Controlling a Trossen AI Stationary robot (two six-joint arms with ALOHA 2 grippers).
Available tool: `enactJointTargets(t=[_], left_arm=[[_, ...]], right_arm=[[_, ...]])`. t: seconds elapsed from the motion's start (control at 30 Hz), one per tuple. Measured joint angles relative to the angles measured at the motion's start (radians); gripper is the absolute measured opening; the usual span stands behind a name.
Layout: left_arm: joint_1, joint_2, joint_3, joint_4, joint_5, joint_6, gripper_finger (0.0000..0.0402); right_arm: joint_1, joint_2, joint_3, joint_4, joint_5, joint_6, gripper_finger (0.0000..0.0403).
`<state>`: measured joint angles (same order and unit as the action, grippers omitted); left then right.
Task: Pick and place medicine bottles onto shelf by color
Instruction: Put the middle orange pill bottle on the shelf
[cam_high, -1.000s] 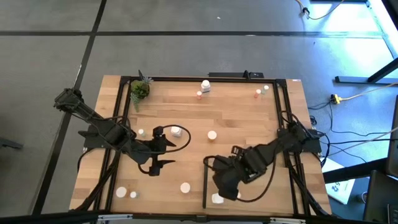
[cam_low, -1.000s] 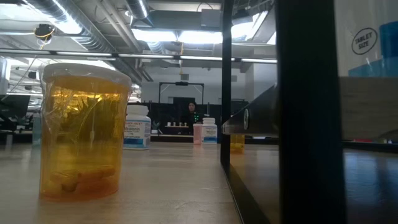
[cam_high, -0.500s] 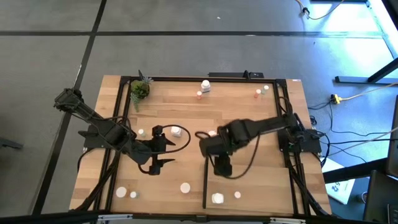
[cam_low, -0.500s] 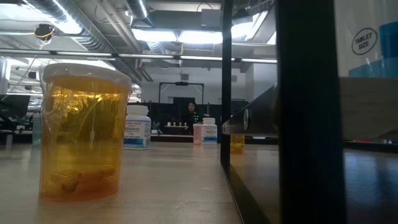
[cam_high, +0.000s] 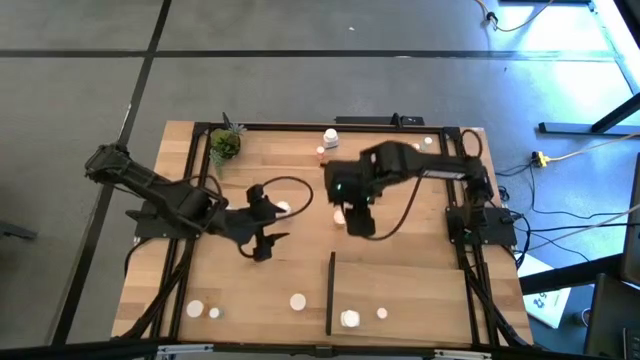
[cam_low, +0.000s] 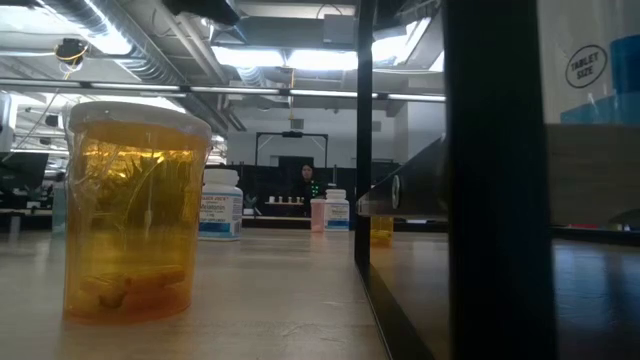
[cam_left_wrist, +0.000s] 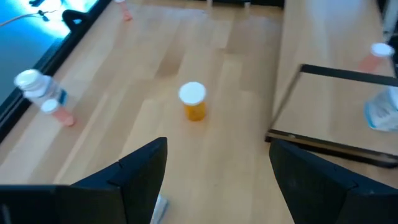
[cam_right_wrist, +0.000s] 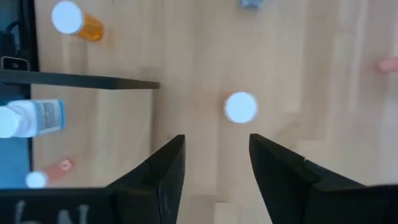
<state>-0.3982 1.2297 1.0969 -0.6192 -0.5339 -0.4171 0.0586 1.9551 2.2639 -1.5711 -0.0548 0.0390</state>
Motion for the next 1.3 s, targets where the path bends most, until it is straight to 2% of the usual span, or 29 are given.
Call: enactJointTargets(t=[0.1,0.27,0.37,0.57,0.7,0.8,0.93,1.3], left_arm=[[0.036,0.000,0.000,0.000,0.000,0.000,0.0277],[0.088,0.000,0.000,-0.001,0.000,0.001,0.0277],[0.119,0.000,0.000,0.000,0.001,0.001,0.0277],[0.173,0.000,0.000,-0.001,0.005,0.001,0.0277],[0.200,0.000,0.000,0.000,0.050,0.002,0.0277],[0.211,0.000,0.000,0.000,0.066,0.037,0.0277],[0.230,0.000,0.000,0.001,0.069,0.096,0.0277],[0.274,0.000,0.000,-0.001,0.068,0.098,0.0277]], right_arm=[[-0.043,-0.020,0.000,0.000,-0.021,-0.059,0.0180],[-0.109,-0.065,-0.009,0.003,-0.163,-0.153,0.0180],[-0.139,-0.114,-0.051,0.003,-0.183,-0.198,0.0180],[-0.179,-0.281,-0.280,0.168,-0.183,-0.206,0.0180],[-0.185,-0.381,-0.473,0.327,-0.183,-0.203,0.0180],[-0.185,-0.436,-0.580,0.383,-0.183,-0.202,0.0180],[-0.185,-0.458,-0.680,0.440,-0.176,-0.198,0.0180],[-0.188,-0.459,-0.847,0.599,-0.175,-0.202,0.0180]])
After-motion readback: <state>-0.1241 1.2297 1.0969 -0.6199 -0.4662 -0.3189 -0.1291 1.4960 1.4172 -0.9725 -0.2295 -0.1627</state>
